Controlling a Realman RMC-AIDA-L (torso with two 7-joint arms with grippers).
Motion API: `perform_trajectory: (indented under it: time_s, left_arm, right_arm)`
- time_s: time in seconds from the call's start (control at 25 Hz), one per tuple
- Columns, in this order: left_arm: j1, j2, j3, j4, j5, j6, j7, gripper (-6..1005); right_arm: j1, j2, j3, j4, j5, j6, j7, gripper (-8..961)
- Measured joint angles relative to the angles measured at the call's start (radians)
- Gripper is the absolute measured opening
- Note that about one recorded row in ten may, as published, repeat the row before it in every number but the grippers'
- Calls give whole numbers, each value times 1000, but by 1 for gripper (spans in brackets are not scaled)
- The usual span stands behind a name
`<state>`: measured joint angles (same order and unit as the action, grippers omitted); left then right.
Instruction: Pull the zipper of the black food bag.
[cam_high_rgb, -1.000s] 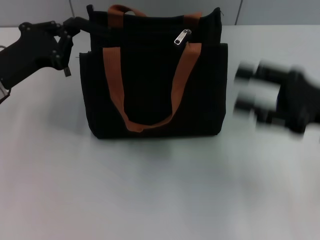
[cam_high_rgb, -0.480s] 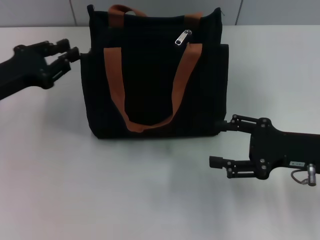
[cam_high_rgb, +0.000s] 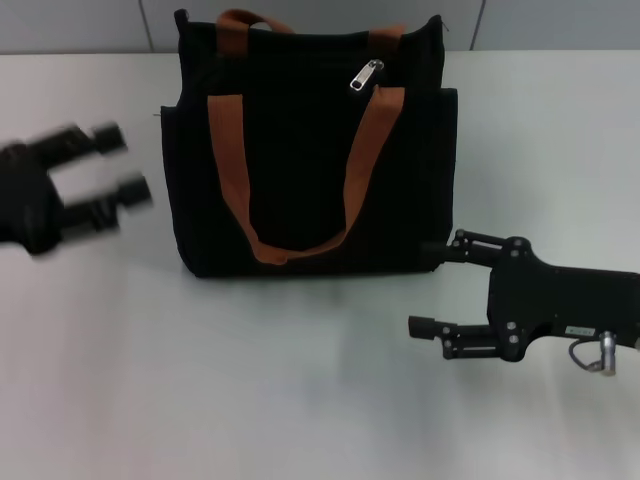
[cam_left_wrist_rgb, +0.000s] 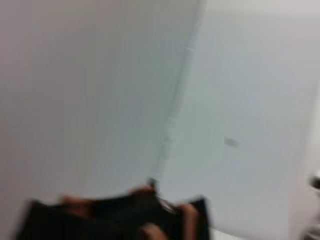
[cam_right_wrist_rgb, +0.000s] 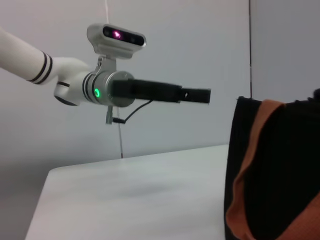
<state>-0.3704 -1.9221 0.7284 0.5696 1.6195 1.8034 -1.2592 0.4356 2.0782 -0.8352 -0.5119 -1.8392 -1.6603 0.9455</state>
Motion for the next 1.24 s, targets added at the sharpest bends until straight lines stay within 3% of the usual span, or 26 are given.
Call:
perform_trajectory:
  time_s: [0.08, 0.12, 0.16, 0.32, 0.36, 0.56, 1.24]
  left_arm:
    - [1, -21, 0, 0, 68, 42, 41, 662]
    - [1, -21, 0, 0, 68, 42, 41, 696]
    - [2, -47, 0, 0, 138, 49, 80, 729]
    - [2, -81, 0, 0, 232, 21, 133, 807]
    - [2, -108, 0, -2, 310, -12, 165, 827]
    - [1, -121, 0, -9, 373, -30, 171, 827]
    - [-6, -120, 1, -10, 394, -4, 187, 827]
  right_arm:
    - [1, 0, -1, 13, -1, -9, -20, 820]
    - [2, 0, -5, 15, -1, -15, -25, 820]
    - [3, 0, -15, 17, -1, -21, -33, 820]
    - [10, 0, -68, 23, -1, -27, -40, 820]
    - [14, 0, -82, 32, -2, -24, -41, 820]
    - [28, 0, -86, 47, -2, -17, -42, 820]
    - [40, 2, -80, 63, -1, -13, -42, 820]
